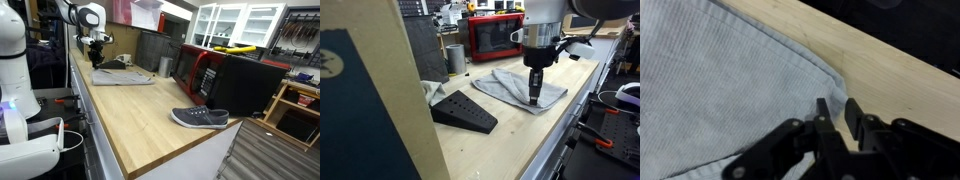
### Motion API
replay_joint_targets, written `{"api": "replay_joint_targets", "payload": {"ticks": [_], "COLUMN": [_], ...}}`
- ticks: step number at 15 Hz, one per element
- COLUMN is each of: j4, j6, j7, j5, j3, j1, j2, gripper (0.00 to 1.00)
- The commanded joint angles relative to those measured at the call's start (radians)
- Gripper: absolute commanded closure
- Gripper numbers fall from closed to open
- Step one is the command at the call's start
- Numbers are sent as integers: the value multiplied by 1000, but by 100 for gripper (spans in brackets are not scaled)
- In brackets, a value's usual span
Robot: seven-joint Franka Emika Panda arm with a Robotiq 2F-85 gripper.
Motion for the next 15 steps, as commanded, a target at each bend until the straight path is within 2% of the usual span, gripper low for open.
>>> {"api": "replay_joint_targets", "payload": {"ticks": [1, 3, 7, 12, 13, 15], "j4": [4, -6, 7, 42, 29, 30], "j6": [-33, -24, -10, -8, -3, -3], "j7": [-34, -61, -118, -147, -129, -140], "j5": [56, 108, 234, 297, 269, 268], "j3": [-22, -53, -165, -292, -261, -271], "j1": [3, -7, -46, -121, -110, -125], "j2": [-27, -69, -139, -168, -161, -161], "gripper": [45, 29, 1, 0, 0, 0]}}
